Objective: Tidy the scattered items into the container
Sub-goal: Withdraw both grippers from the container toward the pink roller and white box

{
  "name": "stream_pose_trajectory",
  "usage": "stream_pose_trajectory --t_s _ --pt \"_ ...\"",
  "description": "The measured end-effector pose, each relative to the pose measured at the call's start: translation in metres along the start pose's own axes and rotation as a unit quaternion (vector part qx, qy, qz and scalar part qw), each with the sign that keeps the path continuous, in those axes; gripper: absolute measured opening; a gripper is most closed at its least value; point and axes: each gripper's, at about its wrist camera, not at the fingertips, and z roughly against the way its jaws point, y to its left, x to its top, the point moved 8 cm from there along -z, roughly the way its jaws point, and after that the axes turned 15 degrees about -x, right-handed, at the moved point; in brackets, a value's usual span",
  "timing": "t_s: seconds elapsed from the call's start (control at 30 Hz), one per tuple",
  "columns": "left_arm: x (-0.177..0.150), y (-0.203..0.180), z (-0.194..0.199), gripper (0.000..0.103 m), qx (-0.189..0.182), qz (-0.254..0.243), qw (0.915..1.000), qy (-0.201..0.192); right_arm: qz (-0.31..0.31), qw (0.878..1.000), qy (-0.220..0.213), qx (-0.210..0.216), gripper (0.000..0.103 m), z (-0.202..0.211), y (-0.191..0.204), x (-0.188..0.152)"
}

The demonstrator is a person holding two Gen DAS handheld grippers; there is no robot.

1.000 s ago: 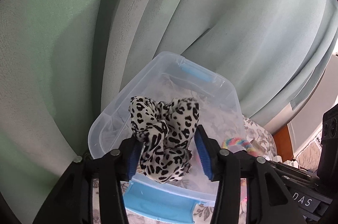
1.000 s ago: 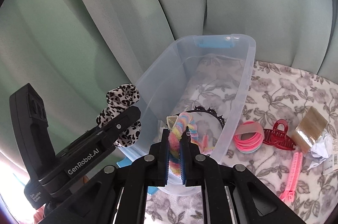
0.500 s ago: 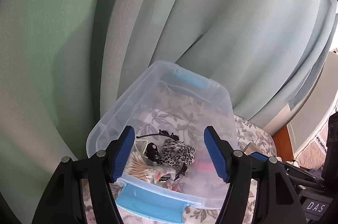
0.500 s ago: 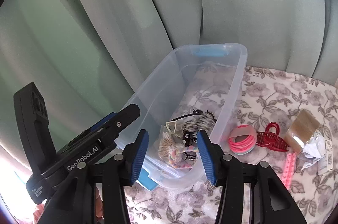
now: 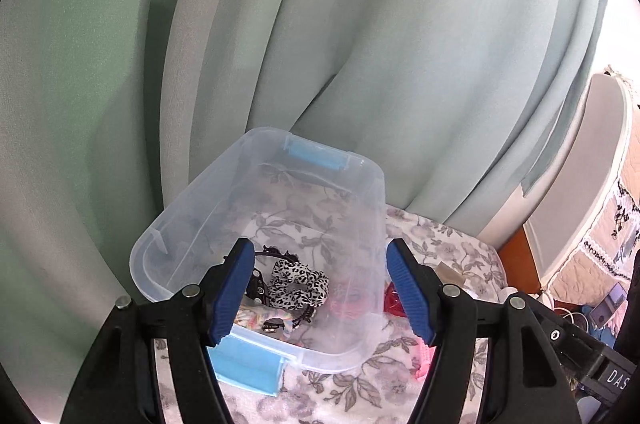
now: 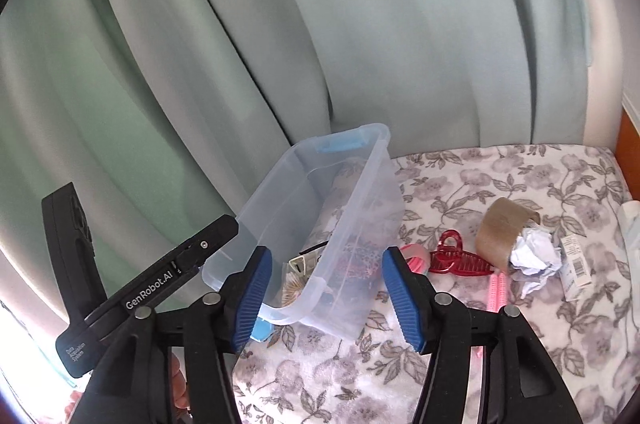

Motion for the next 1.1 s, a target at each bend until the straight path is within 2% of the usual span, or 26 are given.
stream_pose_trajectory --t_s 0.2,0.23,0.3,0.37,0.47,0.57,0.67,0.73,0.77,0.87,1.1 --pt "-0.014 -0.042 0.005 0.07 -0.038 -0.032 0.9986 -0.016 -0.051 0.998 -0.035 -0.02 0.069 0.033 -0.047 -0.008" --pt "-0.019 -0.048 0.003 0.071 -0.048 -0.038 0.998 -0.013 -0.056 0.997 -0.041 -0.026 0.069 0.039 -0.055 -0.01" --pt "-0.031 -0.061 -0.001 0.079 -0.064 -0.047 0.9968 0.005 -0.068 0.996 -0.051 -0.039 0.07 0.047 -0.07 -0.015" --pt "-0.04 -0.075 -0.008 0.079 -0.081 -0.052 0.9951 0.023 -0.083 0.994 -0.064 -0.045 0.07 0.055 -0.083 -0.018" --pt "-0.049 -0.097 -0.009 0.079 -0.101 -0.069 0.9922 0.025 -0.104 0.989 -0.09 -0.048 0.075 0.069 -0.101 -0.024" --pt "-0.057 -0.112 -0.01 0.079 -0.106 -0.095 0.9896 0.021 -0.109 0.988 -0.091 -0.065 0.076 0.071 -0.117 -0.03" --pt "-0.069 -0.118 -0.017 0.079 -0.124 -0.096 0.9869 0.037 -0.123 0.986 -0.083 -0.071 0.08 0.067 -0.13 -0.037" --pt "-0.078 -0.12 -0.024 0.079 -0.13 -0.096 0.9854 0.054 -0.133 0.986 -0.076 -0.071 0.087 0.062 -0.137 -0.043" --pt "-0.083 -0.12 -0.028 0.079 -0.131 -0.096 0.9848 0.062 -0.135 0.985 -0.073 -0.073 0.093 0.06 -0.141 -0.047" --pt "-0.099 -0.116 -0.043 0.079 -0.112 -0.098 0.9853 0.083 -0.14 0.985 -0.062 -0.081 0.101 0.05 -0.15 -0.056" --pt "-0.131 -0.107 -0.074 0.079 -0.088 -0.106 0.9815 0.133 -0.152 0.979 -0.033 -0.129 0.103 0.018 -0.186 -0.077"
